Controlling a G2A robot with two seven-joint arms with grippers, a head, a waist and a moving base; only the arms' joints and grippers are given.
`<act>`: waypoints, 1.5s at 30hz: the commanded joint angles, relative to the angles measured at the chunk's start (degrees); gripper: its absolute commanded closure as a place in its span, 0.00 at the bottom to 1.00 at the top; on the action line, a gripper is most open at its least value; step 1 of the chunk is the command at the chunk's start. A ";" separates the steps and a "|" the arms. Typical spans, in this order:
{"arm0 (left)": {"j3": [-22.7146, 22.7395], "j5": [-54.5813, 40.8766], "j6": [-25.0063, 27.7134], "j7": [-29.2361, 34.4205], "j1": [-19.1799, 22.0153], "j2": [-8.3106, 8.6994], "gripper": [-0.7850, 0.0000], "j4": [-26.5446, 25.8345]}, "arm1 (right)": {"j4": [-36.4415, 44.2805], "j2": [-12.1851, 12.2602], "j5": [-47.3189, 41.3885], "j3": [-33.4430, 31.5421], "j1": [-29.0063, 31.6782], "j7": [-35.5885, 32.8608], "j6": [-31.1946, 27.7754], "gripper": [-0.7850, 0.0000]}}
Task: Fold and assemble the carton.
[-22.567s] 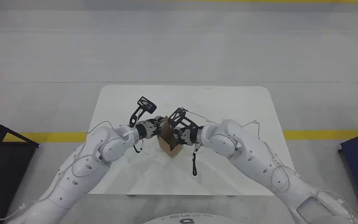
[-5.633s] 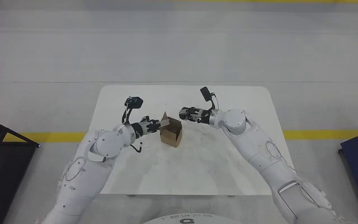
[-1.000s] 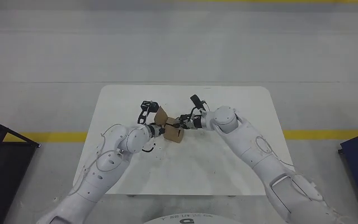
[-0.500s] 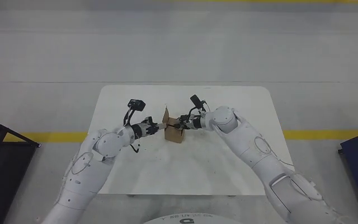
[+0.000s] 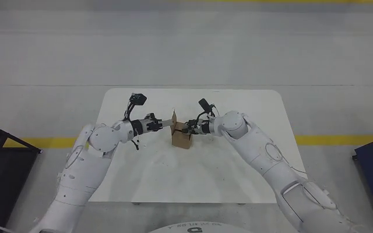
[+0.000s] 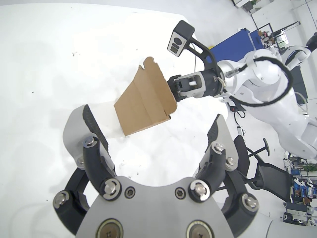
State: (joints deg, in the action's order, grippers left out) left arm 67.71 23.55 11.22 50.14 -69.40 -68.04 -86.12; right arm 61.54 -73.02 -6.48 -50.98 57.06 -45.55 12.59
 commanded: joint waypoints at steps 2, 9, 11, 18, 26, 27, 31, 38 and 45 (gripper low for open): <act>-3.36 -0.37 -2.11 -0.40 3.77 -0.79 0.00 2.95 | 0.00 0.00 -0.01 0.00 0.00 -0.01 0.00 1.00; -5.37 -5.63 -7.29 0.59 8.55 -1.82 0.00 10.65 | 0.00 0.00 -0.01 0.00 0.00 -0.01 0.00 1.00; -5.85 -6.14 -7.97 1.42 9.77 -1.99 0.11 12.38 | 0.00 0.00 -0.01 0.00 0.00 -0.01 0.00 1.00; -7.65 -5.55 -7.08 2.46 10.88 -2.20 0.07 14.15 | 0.00 0.00 -0.01 0.00 0.00 -0.01 0.00 1.00; -9.69 -4.77 -7.39 2.78 12.06 -2.55 0.34 14.62 | 0.00 0.00 -0.01 0.00 0.00 -0.01 0.00 1.00; -9.80 -4.61 -7.47 2.69 12.10 -2.56 0.42 14.60 | 0.00 0.00 -0.01 0.00 0.00 -0.01 0.00 1.00; -9.82 -3.80 -7.56 2.30 11.76 -2.41 0.66 13.90 | 0.00 0.00 -0.01 0.00 0.00 -0.01 0.00 1.00; -9.98 -3.05 -7.81 2.16 11.10 -2.23 0.98 12.75 | 0.00 0.00 -0.01 0.00 0.00 -0.01 0.00 1.00; -9.94 -2.38 -8.37 2.16 10.63 -2.02 1.00 11.54 | 0.00 0.00 -0.01 0.00 0.00 -0.01 0.00 1.00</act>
State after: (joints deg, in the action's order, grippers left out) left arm 57.74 21.02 2.94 52.29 -58.67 -70.10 -74.41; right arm 61.54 -73.02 -6.49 -50.97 57.06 -45.56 12.58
